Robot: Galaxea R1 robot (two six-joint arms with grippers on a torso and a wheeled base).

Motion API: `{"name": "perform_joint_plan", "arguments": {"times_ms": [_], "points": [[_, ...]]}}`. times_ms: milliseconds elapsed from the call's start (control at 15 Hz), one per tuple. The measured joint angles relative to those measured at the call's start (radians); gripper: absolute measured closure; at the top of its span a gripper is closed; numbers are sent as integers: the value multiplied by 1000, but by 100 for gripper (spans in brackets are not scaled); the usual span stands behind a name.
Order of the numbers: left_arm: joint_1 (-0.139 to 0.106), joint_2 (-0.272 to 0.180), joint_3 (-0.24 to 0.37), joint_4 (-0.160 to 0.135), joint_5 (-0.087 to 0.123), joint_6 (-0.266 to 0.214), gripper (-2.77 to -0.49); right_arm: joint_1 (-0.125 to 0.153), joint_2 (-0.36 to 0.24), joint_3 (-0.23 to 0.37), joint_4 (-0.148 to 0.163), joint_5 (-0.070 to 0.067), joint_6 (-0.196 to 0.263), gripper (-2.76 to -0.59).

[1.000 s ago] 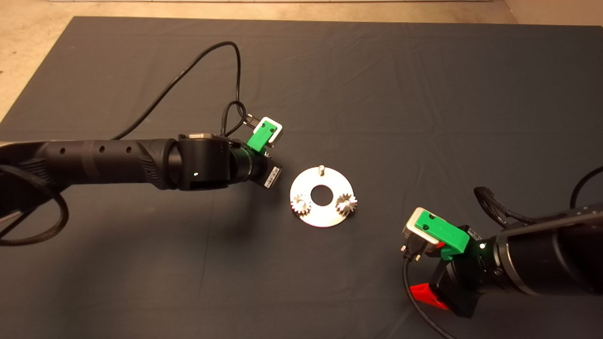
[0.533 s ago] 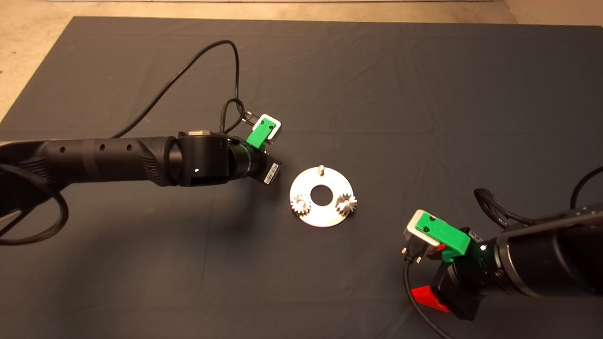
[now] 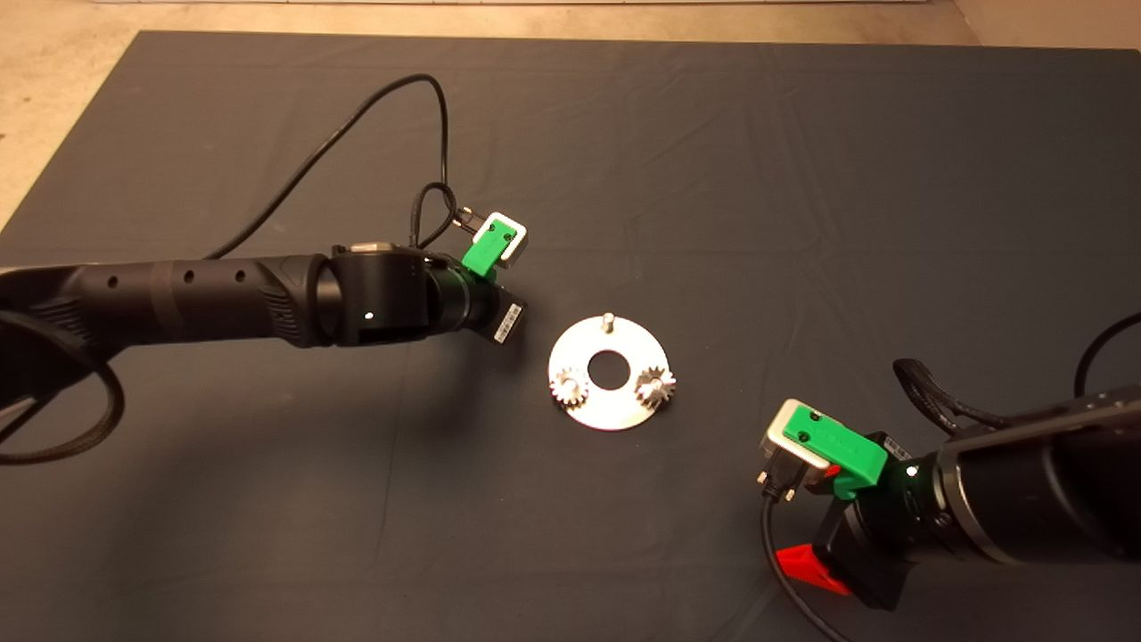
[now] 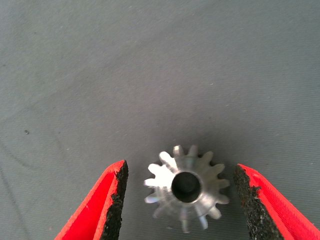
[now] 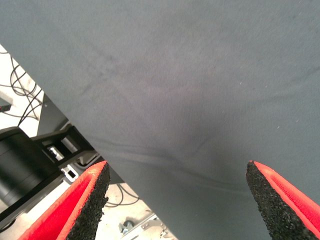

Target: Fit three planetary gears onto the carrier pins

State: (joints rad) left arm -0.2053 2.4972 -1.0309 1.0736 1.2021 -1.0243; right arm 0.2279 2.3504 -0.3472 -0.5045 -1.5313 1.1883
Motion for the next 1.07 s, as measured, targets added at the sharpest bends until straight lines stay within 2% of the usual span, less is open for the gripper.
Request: {"name": "perform_joint_plan", "arguments": {"times_ms": [200, 467, 1067], "points": [[0, -7, -3, 0, -14, 14, -145, 0, 13, 0, 2, 2, 7, -202], [0, -23, -13, -1, -55, 19, -145, 0, 13, 0, 5, 0, 17, -202], [0, -29, -15, 0, -61, 26, -146, 0, 30, 0, 5, 1, 18, -202]]}}
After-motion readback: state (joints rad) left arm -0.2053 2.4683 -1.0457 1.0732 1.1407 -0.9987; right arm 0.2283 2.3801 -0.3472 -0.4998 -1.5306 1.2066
